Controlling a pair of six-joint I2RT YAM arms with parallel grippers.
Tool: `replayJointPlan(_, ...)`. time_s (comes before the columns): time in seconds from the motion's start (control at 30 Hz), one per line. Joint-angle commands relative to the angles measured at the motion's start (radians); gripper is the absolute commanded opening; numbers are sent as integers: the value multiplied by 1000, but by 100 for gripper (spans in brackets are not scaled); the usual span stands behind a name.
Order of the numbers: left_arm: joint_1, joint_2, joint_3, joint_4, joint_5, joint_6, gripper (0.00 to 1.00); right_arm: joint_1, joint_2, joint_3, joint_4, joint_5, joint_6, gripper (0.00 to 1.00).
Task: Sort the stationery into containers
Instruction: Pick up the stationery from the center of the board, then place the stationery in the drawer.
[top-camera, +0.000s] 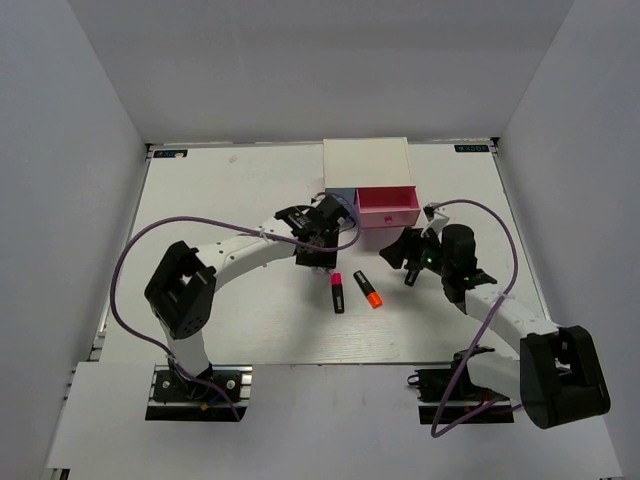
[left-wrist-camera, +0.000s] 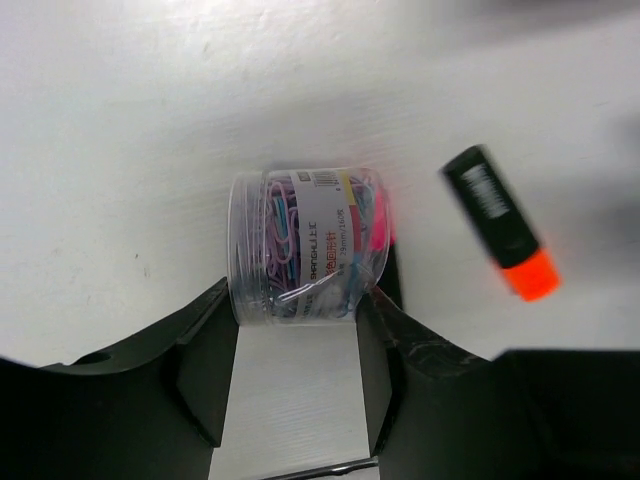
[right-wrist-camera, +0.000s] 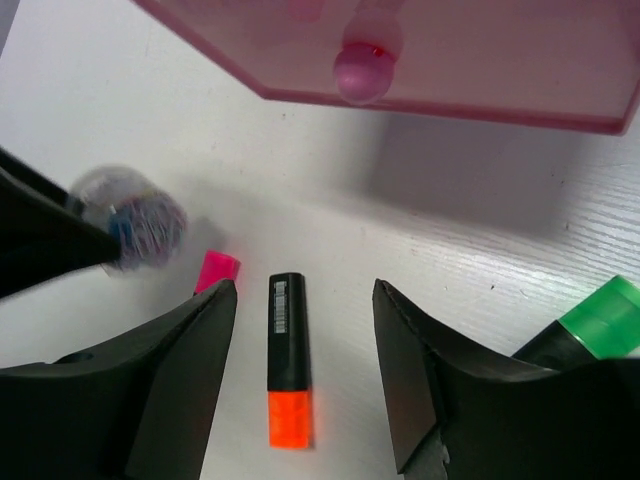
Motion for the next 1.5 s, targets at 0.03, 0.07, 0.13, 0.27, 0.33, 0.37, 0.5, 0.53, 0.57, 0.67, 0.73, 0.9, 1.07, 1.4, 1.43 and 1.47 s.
replayJointPlan(0.03, -5, -92, 144, 36, 16, 48, 26, -3, -58, -31, 18, -28, -69, 61)
replayJointPlan(0.07, -5, -92, 190, 36, 16, 60, 26, -5, -67, -37, 18, -33, -74, 61)
replayJointPlan(0.13, 4, -81, 259, 45, 50, 71, 26, -3, -84, -48, 18, -37, -86, 61)
replayJointPlan(0.27, 15, -49, 395, 65, 79, 71, 26, -3, -119, -68, 11, -43, -110, 58)
replayJointPlan(0.33, 15, -24, 487, 74, 79, 71, 26, -2, -136, -78, 11, -43, -112, 58)
replayJointPlan(0.37, 15, 6, 515, 74, 90, 71, 26, -1, -141, -88, 9, -43, -117, 58)
replayJointPlan(0.5, 15, 103, 641, 83, 90, 82, 26, -3, -167, -100, 11, -39, -117, 58)
replayJointPlan(0.53, 15, 126, 690, 74, 90, 82, 25, 0, -175, -101, 9, -37, -118, 58)
replayJointPlan(0.57, 15, 147, 711, 59, 79, 82, 25, -6, -175, -103, 8, -33, -115, 58)
replayJointPlan(0.67, 15, 214, 765, 39, 41, 68, 22, -1, -192, -108, 5, -27, -123, 58)
replayJointPlan(0.73, 15, 238, 799, 39, 16, 55, 22, -3, -202, -114, 3, -20, -129, 58)
replayJointPlan(0.9, 15, 304, 865, 5, -5, 26, 22, -2, -221, -129, 8, -19, -117, 58)
replayJointPlan(1.07, 15, 315, 842, 5, -27, 26, 30, -3, -233, -141, 20, -13, -109, 61)
replayJointPlan(1.4, 6, 313, 831, 25, -18, 26, 77, 0, -227, -131, 38, -76, -204, 76)
replayJointPlan(1.43, 6, 301, 831, 39, -18, 35, 79, -3, -225, -129, 44, -85, -215, 76)
replayJointPlan(1.47, 6, 301, 822, 48, -4, 36, 79, -2, -221, -127, 52, -102, -245, 73)
